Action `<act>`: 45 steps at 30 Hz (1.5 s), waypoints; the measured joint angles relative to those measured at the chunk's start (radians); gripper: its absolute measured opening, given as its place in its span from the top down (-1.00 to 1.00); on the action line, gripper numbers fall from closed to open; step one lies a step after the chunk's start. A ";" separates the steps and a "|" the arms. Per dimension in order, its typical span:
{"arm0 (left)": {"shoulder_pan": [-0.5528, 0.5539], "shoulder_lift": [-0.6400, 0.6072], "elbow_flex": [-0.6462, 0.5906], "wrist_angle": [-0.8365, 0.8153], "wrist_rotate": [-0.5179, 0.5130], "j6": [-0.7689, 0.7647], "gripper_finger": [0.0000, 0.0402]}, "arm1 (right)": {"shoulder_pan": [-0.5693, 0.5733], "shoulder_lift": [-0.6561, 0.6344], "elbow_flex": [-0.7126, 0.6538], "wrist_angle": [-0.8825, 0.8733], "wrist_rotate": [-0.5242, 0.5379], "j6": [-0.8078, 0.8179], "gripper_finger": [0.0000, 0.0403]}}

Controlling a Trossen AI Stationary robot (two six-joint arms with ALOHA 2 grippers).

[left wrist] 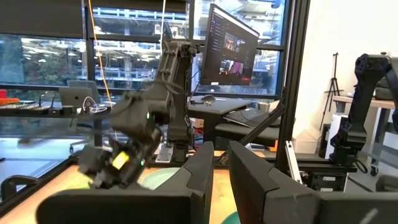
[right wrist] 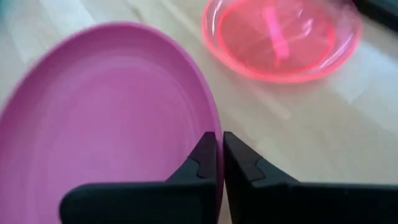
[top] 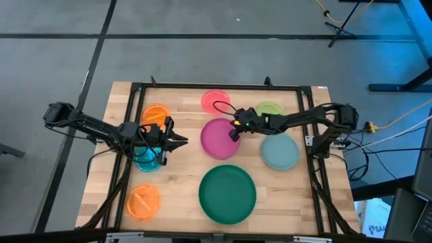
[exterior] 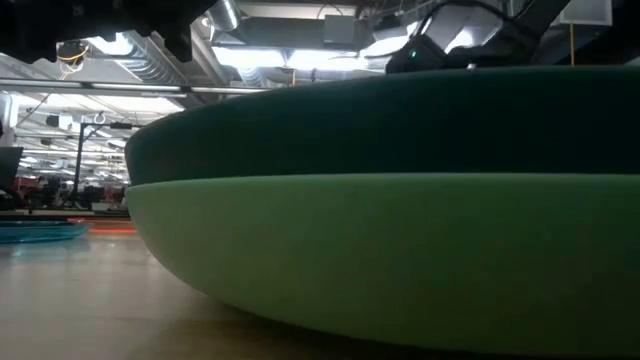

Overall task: Stack plastic plates
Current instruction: Stack the pink plate on top of the dark green plate

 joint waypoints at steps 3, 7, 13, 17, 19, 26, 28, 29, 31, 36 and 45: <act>0.000 0.000 0.000 0.000 0.000 0.000 0.79 | 0.000 -0.058 0.000 -0.035 0.013 -0.028 0.98; 0.000 0.000 0.000 0.000 0.000 0.000 0.79 | 0.001 -0.135 0.000 -0.074 0.009 -0.057 0.99; 0.000 0.000 0.000 -0.001 0.000 0.000 0.79 | 0.002 -0.253 0.000 -0.131 -0.043 -0.068 0.99; 0.000 0.000 0.000 -0.002 0.000 0.000 0.79 | 0.009 -0.305 0.000 -0.152 -0.156 -0.068 0.99; 0.000 0.000 0.000 -0.001 0.000 0.000 0.79 | 0.025 -0.318 0.000 -0.150 -0.209 -0.067 0.99; 0.000 0.000 0.000 -0.001 0.000 0.000 0.79 | 0.129 -0.308 0.001 -0.138 -0.299 -0.066 0.99; 0.000 0.000 0.000 -0.001 0.000 0.000 0.79 | 0.165 -0.301 0.001 -0.140 -0.297 -0.067 0.98; 0.000 0.000 0.000 -0.001 0.000 0.000 0.79 | 0.183 -0.296 0.001 -0.130 -0.292 -0.067 0.98; 0.000 0.000 0.000 -0.001 0.000 0.000 0.79 | 0.218 -0.290 -0.001 -0.129 -0.291 -0.066 0.98; 0.000 0.000 0.000 0.000 0.000 0.000 0.79 | 0.309 -0.238 -0.023 -0.067 -0.253 -0.068 0.98; 0.000 0.000 0.000 -0.002 -0.003 0.000 0.79 | 0.424 -0.093 -0.025 0.102 -0.243 -0.039 0.97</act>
